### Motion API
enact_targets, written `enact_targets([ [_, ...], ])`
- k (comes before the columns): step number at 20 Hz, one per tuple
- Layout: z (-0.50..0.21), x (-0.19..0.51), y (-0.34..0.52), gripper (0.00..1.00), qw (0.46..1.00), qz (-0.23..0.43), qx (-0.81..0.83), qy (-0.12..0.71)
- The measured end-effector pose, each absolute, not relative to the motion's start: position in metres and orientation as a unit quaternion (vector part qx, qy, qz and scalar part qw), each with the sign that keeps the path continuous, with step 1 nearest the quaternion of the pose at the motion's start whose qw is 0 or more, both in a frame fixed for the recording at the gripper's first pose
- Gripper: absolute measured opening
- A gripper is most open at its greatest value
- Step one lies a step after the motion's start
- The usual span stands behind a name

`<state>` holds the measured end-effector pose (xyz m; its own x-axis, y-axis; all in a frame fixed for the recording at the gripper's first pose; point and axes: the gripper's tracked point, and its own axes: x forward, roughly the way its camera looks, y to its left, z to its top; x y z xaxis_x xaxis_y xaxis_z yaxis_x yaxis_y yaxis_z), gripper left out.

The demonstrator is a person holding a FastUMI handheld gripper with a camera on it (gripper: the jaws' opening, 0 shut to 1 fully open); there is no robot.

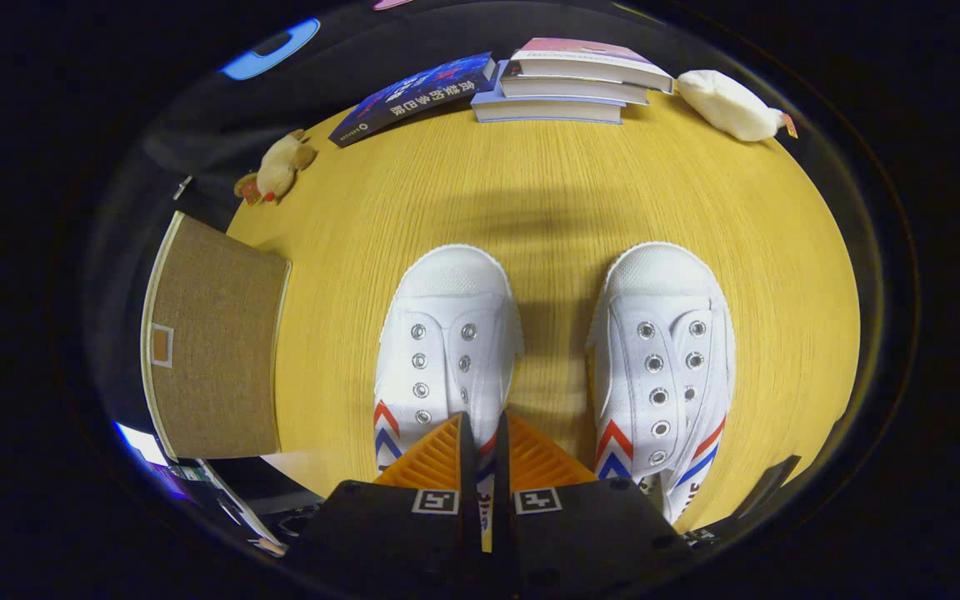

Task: Open the storage box then place both shoes into the box .Put the left shoe in first, then the right shoe, with the right side of both shoes facing outward in a uniform manner.

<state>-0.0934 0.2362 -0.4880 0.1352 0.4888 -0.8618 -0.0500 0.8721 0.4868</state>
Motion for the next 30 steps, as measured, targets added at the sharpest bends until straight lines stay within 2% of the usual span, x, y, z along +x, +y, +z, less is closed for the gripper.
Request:
enact_targets([
  [7, -0.453, -0.088, 0.233, 0.09, 0.732, 0.160, 0.230, 0.621],
  [15, -0.339, -0.061, 0.269, 0.09, 0.744, 0.176, 0.264, 0.588],
  [22, -0.229, -0.058, 0.368, 0.09, 0.725, 0.244, 0.300, 0.570],
  [26, -0.213, -0.073, 0.441, 0.09, 0.700, 0.263, 0.294, 0.595],
  [30, -0.229, -0.087, 0.497, 0.09, 0.685, 0.262, 0.280, 0.619],
])
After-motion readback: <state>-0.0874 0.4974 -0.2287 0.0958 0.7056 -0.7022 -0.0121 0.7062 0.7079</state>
